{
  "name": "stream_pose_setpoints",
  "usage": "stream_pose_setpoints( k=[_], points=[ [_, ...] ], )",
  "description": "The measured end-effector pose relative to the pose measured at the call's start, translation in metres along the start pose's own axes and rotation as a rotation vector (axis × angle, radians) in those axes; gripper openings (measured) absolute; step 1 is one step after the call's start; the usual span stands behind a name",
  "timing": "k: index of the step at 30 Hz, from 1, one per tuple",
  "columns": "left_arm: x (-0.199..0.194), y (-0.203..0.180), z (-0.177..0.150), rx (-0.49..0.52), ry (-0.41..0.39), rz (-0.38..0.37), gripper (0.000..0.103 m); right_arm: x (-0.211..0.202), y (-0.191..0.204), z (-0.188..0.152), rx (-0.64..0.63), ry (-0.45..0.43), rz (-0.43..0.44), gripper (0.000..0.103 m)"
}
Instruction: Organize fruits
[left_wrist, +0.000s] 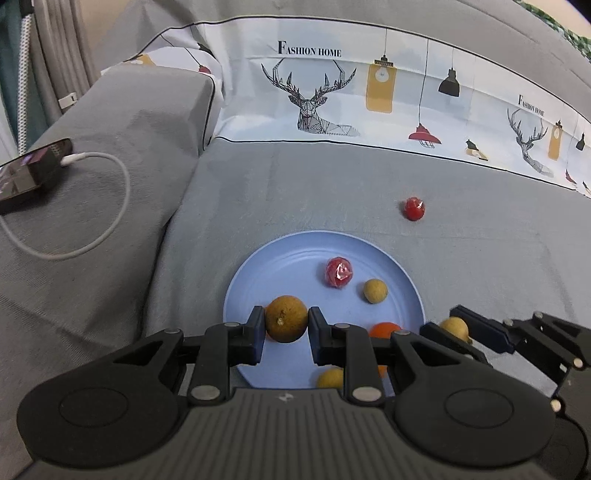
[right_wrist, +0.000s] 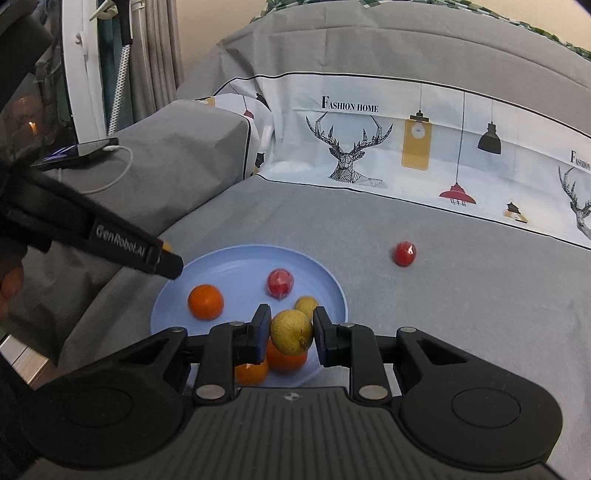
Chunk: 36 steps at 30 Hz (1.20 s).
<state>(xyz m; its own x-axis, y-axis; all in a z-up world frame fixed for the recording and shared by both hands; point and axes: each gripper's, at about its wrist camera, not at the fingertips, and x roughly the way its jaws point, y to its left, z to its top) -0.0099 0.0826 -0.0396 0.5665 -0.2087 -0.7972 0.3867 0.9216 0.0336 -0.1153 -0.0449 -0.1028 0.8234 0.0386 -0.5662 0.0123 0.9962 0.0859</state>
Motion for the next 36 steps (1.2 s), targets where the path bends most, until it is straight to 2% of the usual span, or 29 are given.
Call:
stream_pose_setpoints(
  k=[9,23,24,26,27,28,29,30,33,36],
  points=[
    [0.032,0.002,0.006,-0.002,0.033,-0.005,0.027,0.036,0.0,0.01,-0.006,0.04,0.009,0.026],
    [0.052,0.009,0.008,0.003,0.058,0.007,0.027,0.056,0.002,0.01,-0.022,0.063,0.016,0.026],
    [0.053,0.009,0.008,0.001,0.058,0.007,0.029,0.058,0.002,0.01,-0.02,0.064,0.018,0.026],
    [0.052,0.008,0.008,0.007,0.054,0.001,0.067,0.063,-0.001,0.011,-0.012,0.089,0.053,0.028],
    [0.05,0.008,0.008,0.007,0.049,0.006,0.098,0.065,-0.002,0.011,-0.011,0.105,0.074,0.045],
    [0.046,0.007,0.007,0.005,0.032,0.022,0.103,0.066,-0.003,0.011,-0.016,0.128,0.08,0.059],
    [0.04,0.006,0.006,0.007,0.007,0.035,0.103,0.064,-0.003,0.011,-0.019,0.13,0.057,0.079],
    [0.037,0.005,0.006,0.021,0.0,0.033,0.103,0.058,-0.005,0.01,-0.016,0.111,0.036,0.088],
    [0.028,-0.002,0.005,0.066,0.027,0.039,0.103,0.04,-0.01,0.005,-0.028,0.106,0.025,0.097],
    [0.01,-0.008,0.002,0.053,0.01,0.029,0.103,0.016,-0.023,-0.003,-0.02,0.091,-0.022,0.102]
  ],
)
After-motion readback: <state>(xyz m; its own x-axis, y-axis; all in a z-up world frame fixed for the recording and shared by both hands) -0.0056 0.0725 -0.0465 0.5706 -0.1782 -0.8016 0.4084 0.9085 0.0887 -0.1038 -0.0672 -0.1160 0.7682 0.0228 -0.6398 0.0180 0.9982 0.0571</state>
